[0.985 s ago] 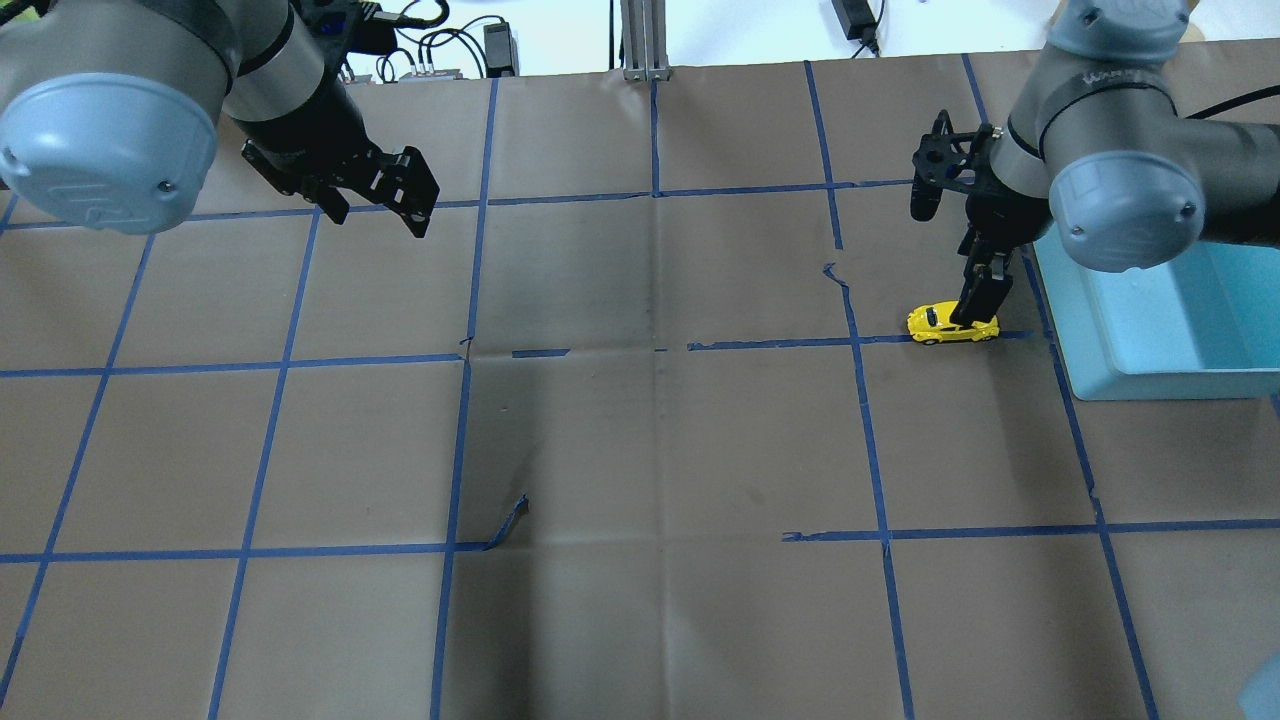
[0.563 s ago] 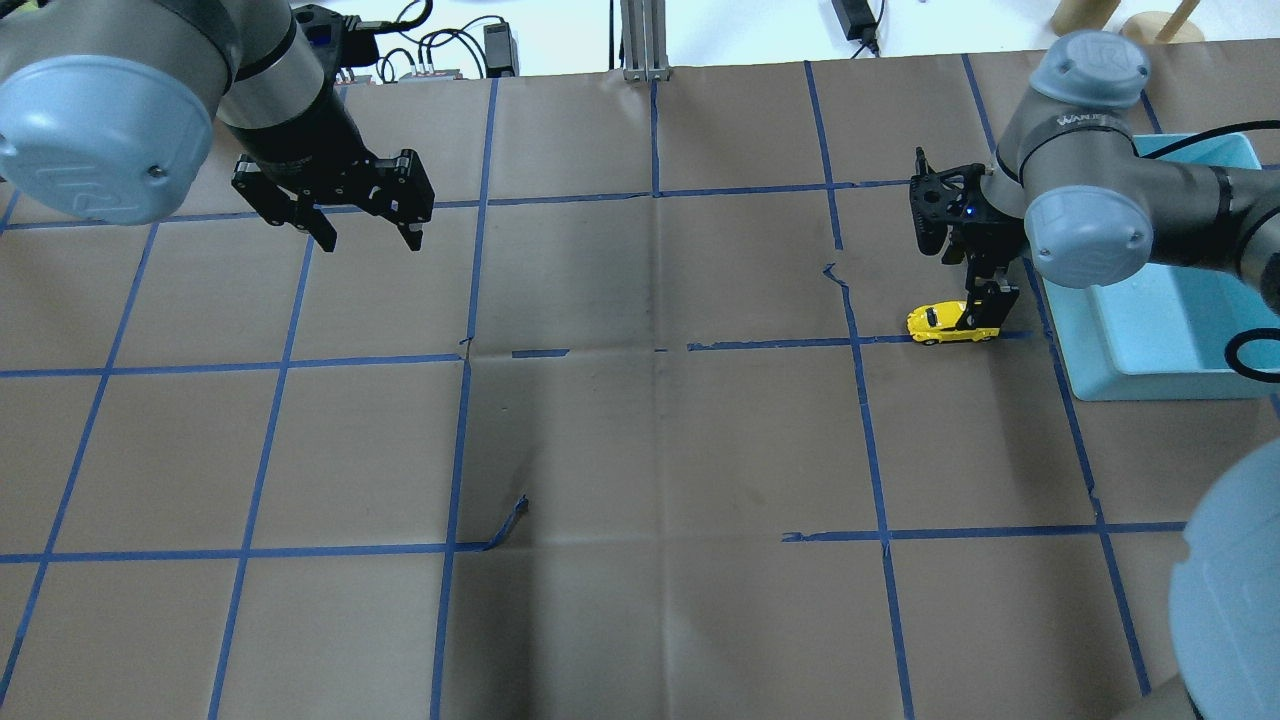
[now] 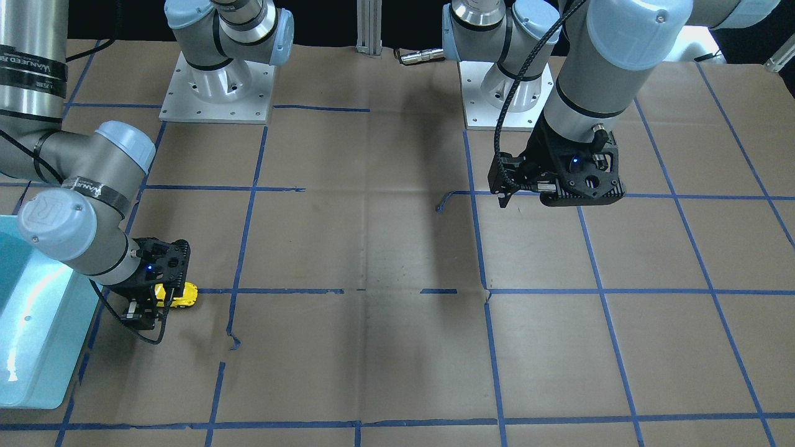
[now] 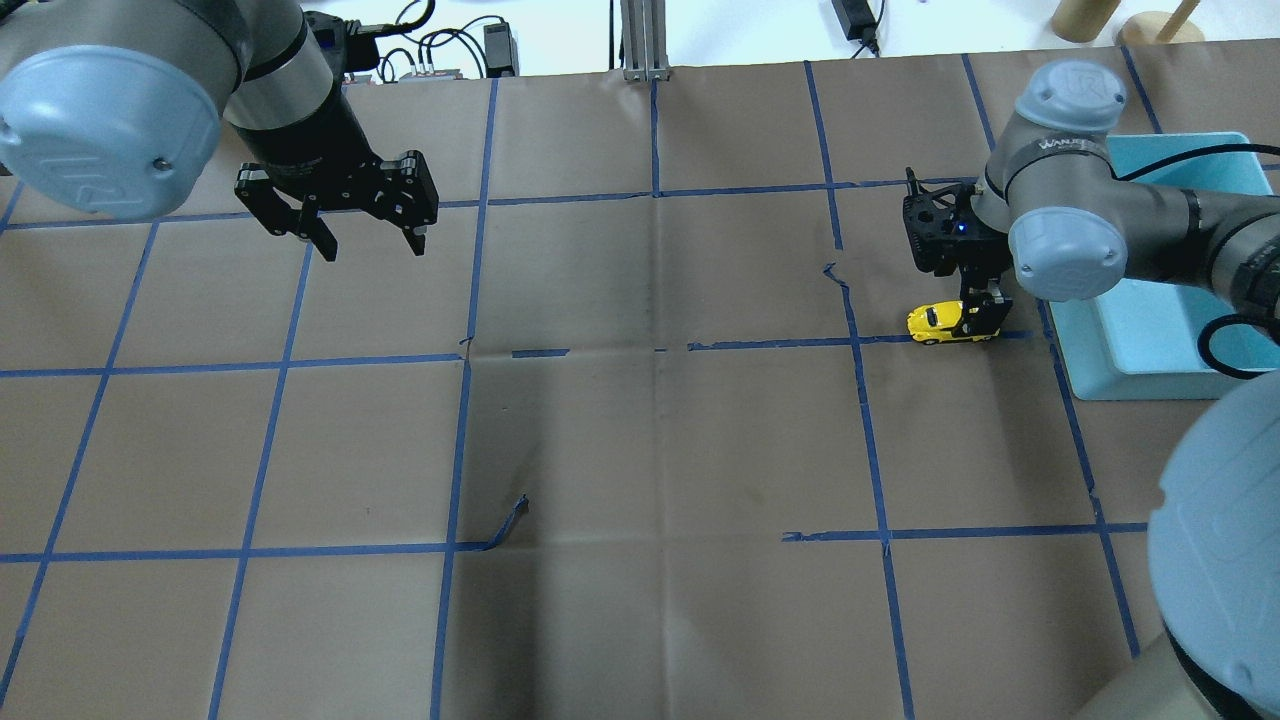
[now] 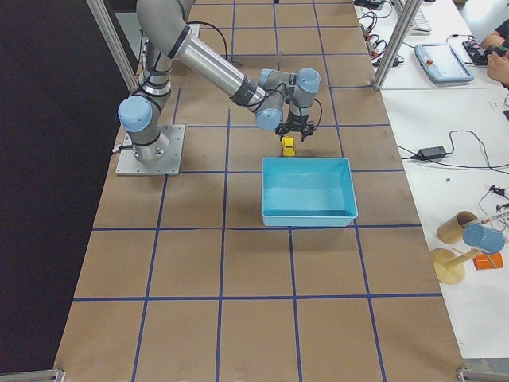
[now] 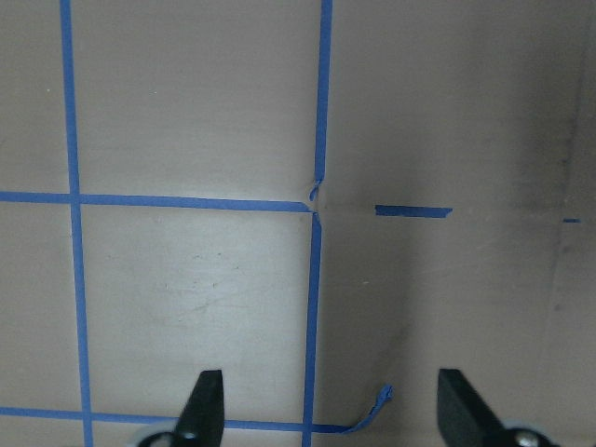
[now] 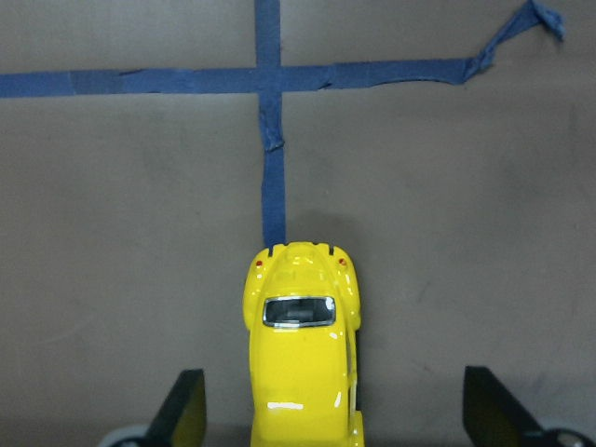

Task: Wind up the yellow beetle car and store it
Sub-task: 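Close the right gripper on the car and lift it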

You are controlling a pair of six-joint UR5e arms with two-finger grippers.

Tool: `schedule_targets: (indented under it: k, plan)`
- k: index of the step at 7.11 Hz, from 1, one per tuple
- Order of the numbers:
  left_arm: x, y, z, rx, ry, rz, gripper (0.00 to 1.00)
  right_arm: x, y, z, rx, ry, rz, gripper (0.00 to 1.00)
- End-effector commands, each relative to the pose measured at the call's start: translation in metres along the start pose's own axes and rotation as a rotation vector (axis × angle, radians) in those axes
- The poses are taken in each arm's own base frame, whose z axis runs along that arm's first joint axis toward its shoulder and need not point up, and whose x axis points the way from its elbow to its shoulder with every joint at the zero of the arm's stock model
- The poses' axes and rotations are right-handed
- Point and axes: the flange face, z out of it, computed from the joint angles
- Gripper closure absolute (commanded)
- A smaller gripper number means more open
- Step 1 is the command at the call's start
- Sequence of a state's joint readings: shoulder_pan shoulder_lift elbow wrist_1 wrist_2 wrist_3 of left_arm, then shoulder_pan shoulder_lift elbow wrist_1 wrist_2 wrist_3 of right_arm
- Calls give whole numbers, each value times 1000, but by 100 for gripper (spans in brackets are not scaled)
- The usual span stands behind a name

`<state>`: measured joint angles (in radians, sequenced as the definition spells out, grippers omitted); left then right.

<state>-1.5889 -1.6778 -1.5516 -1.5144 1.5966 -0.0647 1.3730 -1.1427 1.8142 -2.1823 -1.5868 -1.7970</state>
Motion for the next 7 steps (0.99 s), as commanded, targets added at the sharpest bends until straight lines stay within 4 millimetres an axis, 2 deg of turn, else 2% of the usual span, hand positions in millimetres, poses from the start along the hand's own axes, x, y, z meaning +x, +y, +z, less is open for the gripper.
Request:
schedule_targets:
  k: [1, 2, 4, 5, 7]
  plan:
    - [-1, 2, -6, 11, 0, 6, 17, -1, 0, 10, -9, -11, -22, 64]
    - [-2, 1, -5, 10, 2, 6, 17, -2, 0, 8, -12, -7, -21, 90]
    - [-2, 2, -5, 7, 2, 6, 17, 0, 0, 2, -12, 5, -8, 91]
    - [-2, 2, -5, 7, 2, 6, 17, 0, -1, -14, -11, 29, 12, 91]
    - [-2, 2, -3, 0, 1, 5, 17, -11, -2, -72, -11, 133, 205, 91]
